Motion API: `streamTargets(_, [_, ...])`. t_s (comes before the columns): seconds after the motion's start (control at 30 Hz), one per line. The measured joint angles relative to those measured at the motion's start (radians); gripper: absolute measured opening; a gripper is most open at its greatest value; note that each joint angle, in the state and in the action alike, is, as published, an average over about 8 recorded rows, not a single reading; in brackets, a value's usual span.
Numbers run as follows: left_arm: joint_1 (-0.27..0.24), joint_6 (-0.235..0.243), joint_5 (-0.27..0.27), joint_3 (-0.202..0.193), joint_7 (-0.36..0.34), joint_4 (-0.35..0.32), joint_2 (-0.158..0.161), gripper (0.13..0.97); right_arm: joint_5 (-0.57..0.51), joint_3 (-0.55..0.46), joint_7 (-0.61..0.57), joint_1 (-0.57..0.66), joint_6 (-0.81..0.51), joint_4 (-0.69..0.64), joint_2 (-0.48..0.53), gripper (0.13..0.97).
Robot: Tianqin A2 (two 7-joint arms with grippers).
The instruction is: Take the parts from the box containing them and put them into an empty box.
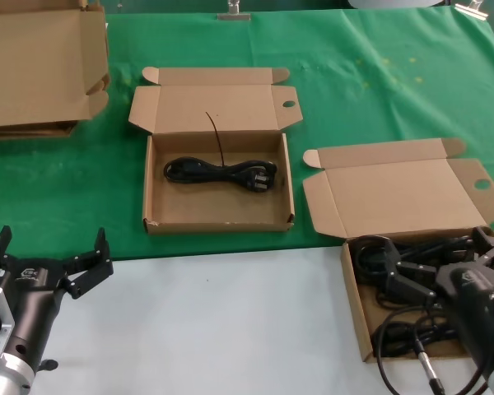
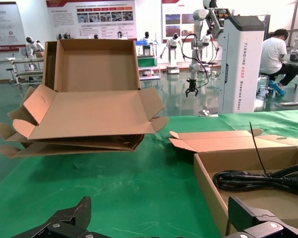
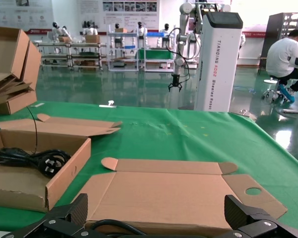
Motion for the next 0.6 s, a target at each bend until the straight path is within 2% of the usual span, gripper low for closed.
streamTargets(0.6, [0.0,0.0,0.0,0.0,0.0,0.0,0.0,0.966,0.0,0.0,0.0,0.0,0.0,0.0,0.0,0.966])
